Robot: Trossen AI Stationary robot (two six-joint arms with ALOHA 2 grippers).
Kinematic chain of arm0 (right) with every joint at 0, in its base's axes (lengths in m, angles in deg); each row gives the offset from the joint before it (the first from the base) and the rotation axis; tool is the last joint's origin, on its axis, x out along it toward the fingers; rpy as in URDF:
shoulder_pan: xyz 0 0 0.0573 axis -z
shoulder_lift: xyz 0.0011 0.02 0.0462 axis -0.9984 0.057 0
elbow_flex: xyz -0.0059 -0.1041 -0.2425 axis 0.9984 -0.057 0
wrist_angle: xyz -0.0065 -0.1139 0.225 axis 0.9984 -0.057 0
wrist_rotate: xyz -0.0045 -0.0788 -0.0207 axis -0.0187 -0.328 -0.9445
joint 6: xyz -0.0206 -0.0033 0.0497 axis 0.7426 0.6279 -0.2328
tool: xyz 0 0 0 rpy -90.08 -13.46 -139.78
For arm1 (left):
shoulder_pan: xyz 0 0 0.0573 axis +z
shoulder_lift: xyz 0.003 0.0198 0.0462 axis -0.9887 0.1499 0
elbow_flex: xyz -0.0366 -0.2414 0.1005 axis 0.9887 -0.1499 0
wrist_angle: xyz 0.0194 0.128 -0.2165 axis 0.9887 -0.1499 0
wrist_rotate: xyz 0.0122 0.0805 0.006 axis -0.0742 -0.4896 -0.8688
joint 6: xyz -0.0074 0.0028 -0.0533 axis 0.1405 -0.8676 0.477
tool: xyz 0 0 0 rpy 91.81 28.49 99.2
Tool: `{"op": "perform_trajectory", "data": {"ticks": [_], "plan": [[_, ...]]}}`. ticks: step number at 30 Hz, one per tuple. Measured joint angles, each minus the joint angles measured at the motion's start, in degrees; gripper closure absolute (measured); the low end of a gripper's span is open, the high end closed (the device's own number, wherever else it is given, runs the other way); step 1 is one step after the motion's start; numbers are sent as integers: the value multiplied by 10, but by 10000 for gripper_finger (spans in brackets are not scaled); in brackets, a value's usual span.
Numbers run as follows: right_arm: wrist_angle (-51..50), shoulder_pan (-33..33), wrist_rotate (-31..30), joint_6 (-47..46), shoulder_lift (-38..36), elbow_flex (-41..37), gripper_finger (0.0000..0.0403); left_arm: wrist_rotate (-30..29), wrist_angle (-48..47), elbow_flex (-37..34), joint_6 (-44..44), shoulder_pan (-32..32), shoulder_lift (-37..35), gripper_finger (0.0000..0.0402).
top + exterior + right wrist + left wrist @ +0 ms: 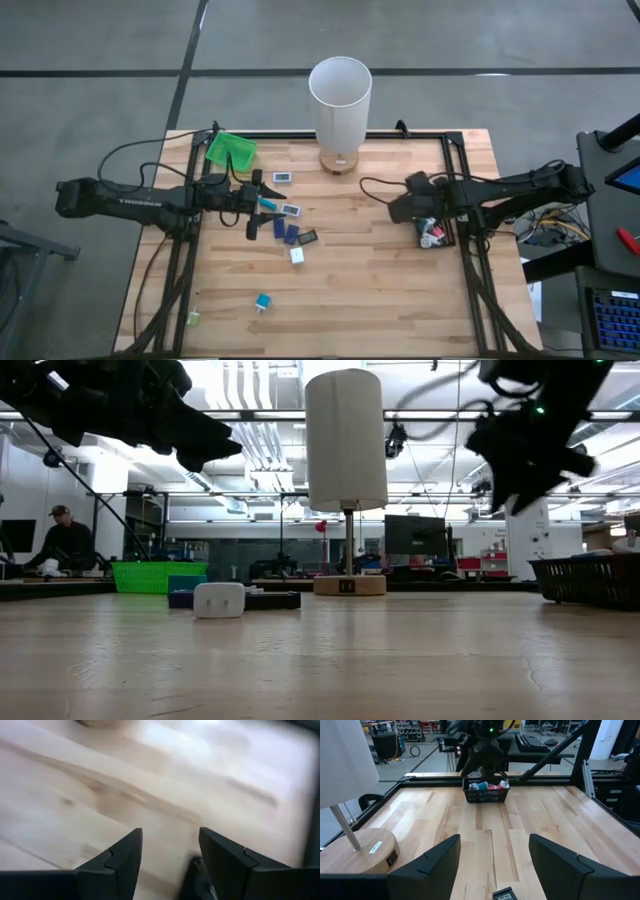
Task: Pick & Place Office items
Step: Put the blue charger adapter into the black bin
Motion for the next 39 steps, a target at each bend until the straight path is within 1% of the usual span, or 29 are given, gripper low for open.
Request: {"op": "perform_trajectory", "data": {"ticks": [5, 8, 11, 13, 16, 18, 21, 25, 29, 32, 39], "plan": [[159, 2, -34, 191, 0, -11, 193, 0, 0, 0, 0, 0, 0, 158], [261, 5, -35, 295, 0, -25, 186, 0, 0, 0, 0, 0, 0, 158], [389, 9, -33, 391, 0, -55, 177, 1, 0, 0, 0, 0, 0, 158], [486, 9, -15, 463, 0, -85, 172, 1, 0, 0, 0, 0, 0, 158], [620, 14, 37, 543, 0, -136, 167, 1, 0, 0, 0, 0, 0, 158], [694, 23, 76, 565, 0, -172, 164, 1, 0, 0, 0, 0, 0, 158], [781, 41, 139, 588, 1, -223, 157, 1, 0, 0, 0, 0, 0, 158], [883, 59, 193, 620, 2, -272, 147, 1, 0, 0, 0, 0, 0, 158], [958, 59, 206, 674, 22, -291, 138, 1, 0, 0, 0, 0, 0, 158], [997, 61, 207, 691, 50, -293, 134, 1, 0, 0, 0, 0, 0, 158], [1017, 75, 207, 706, 129, -258, 133, 1, 0, 0, 0, 0, 0, 158]]}}
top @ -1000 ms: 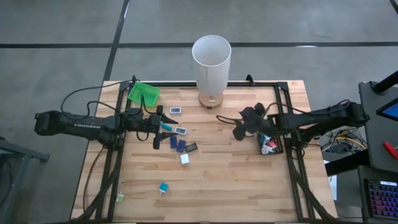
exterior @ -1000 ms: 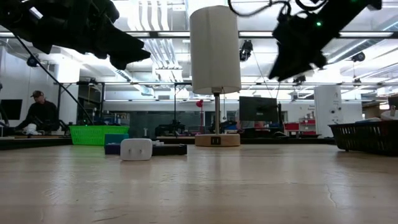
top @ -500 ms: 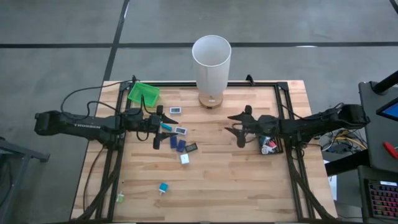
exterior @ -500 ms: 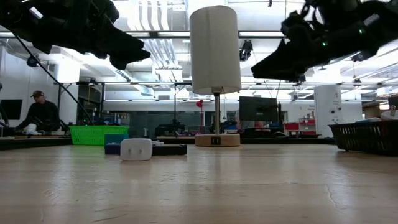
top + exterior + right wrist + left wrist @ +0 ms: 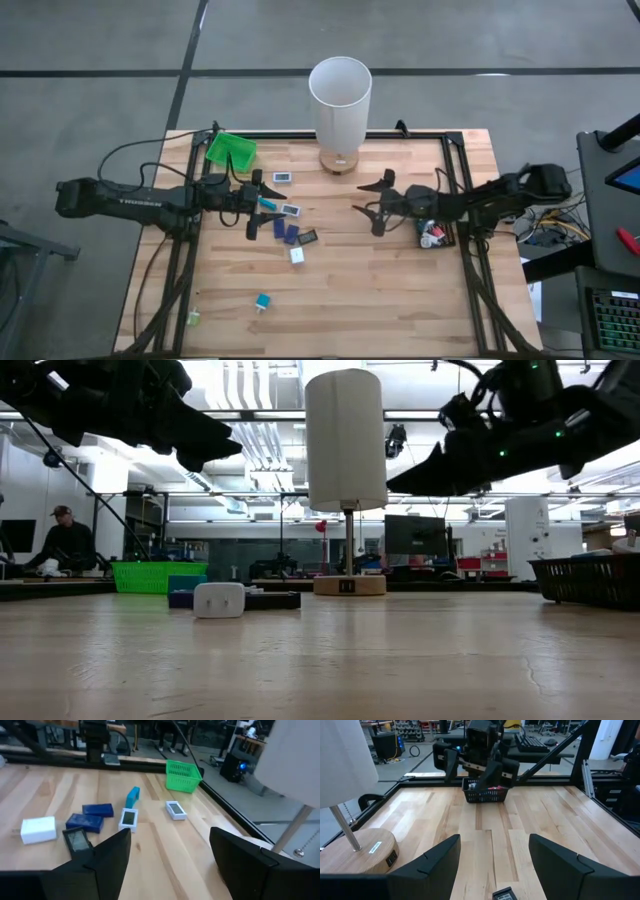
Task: Pick & Place Office items
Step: Put the blue charger adapter into the black bin
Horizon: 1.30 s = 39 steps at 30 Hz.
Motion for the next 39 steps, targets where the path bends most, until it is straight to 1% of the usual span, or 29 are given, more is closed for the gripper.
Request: {"op": "perform_trajectory", "data": {"ticks": [6, 12, 29, 39], "plan": [[67, 3, 5, 11, 32, 8, 128, 0, 0, 0, 0, 0, 0, 158], [66, 4, 5, -28, 32, 3, 126, -1, 0, 0, 0, 0, 0, 158], [55, 4, 4, -30, 32, 16, 140, -1, 0, 0, 0, 0, 0, 158], [55, 4, 4, -30, 32, 25, 131, 0, 0, 0, 0, 0, 0, 158]]}}
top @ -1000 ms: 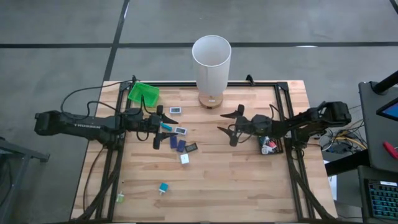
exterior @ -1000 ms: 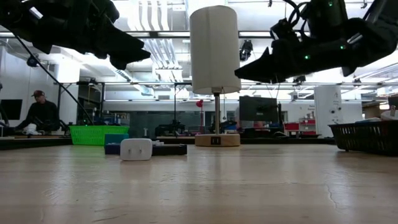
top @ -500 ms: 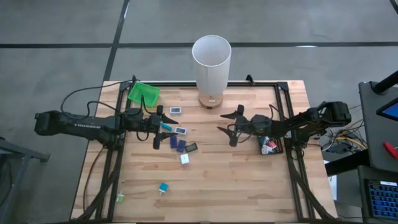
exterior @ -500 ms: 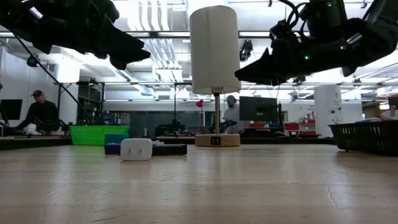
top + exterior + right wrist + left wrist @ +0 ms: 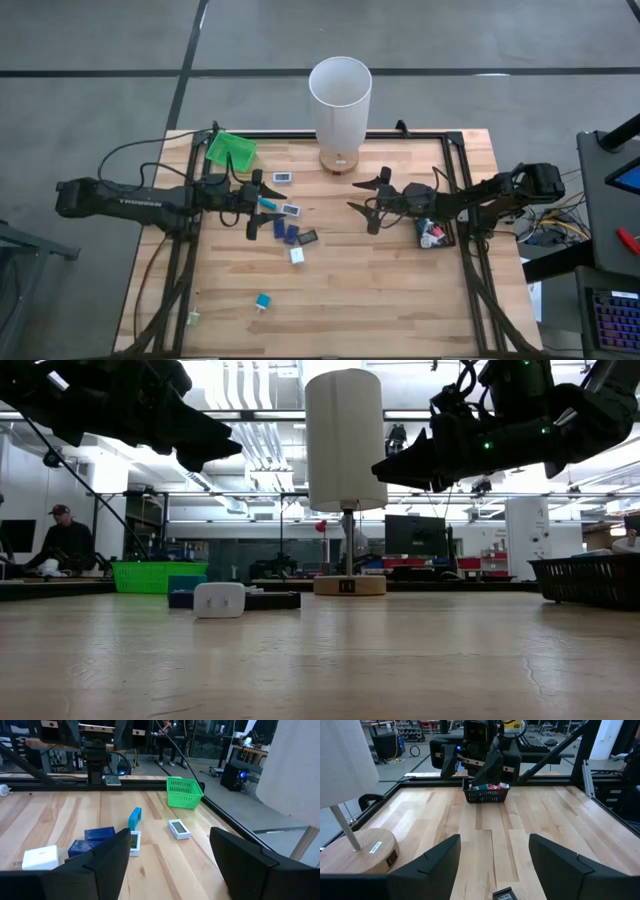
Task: Pick & Place Office items
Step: Put the blue charger adapter into the black bin
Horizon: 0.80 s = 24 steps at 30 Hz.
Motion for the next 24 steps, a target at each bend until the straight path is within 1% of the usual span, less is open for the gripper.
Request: {"op": "perform_trajectory", "data": {"ticks": [12, 20, 22, 24], "plan": [[0, 0, -1, 0, 0, 0, 142, -3, -5, 0, 2, 0, 0, 158], [0, 0, -1, 0, 0, 0, 135, -4, -2, 0, -6, 1, 0, 158], [0, 0, -1, 0, 0, 0, 133, -6, 1, 0, 25, 1, 0, 158], [0, 0, -1, 0, 0, 0, 131, -7, -14, 0, 102, -1, 1, 158]]}}
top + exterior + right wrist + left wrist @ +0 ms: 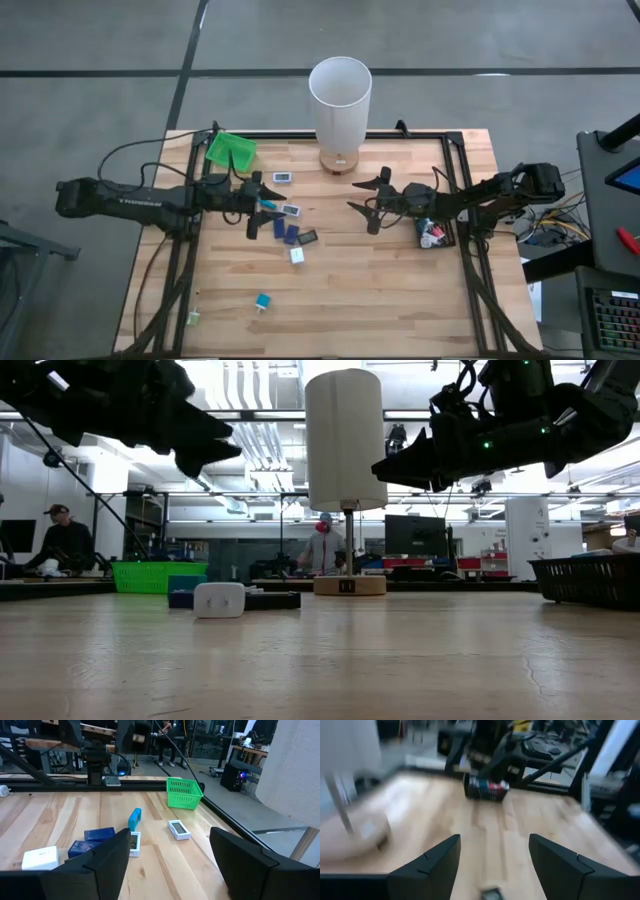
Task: Pick & Place Office items
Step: Put the blue charger adapter into the black bin
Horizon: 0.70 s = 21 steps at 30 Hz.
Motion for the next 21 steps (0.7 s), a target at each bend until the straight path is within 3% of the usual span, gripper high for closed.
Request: {"op": "perform_trajectory", "data": {"ticks": [8, 15, 21], "plan": [[0, 0, 0, 0, 0, 0, 138, -137, -147, 15, 223, -79, 1, 158], [0, 0, 0, 0, 0, 0, 142, -290, -393, 153, 343, -175, 11, 158], [0, 0, 0, 0, 0, 0, 135, -307, -598, 251, 554, -238, 66, 158]]}}
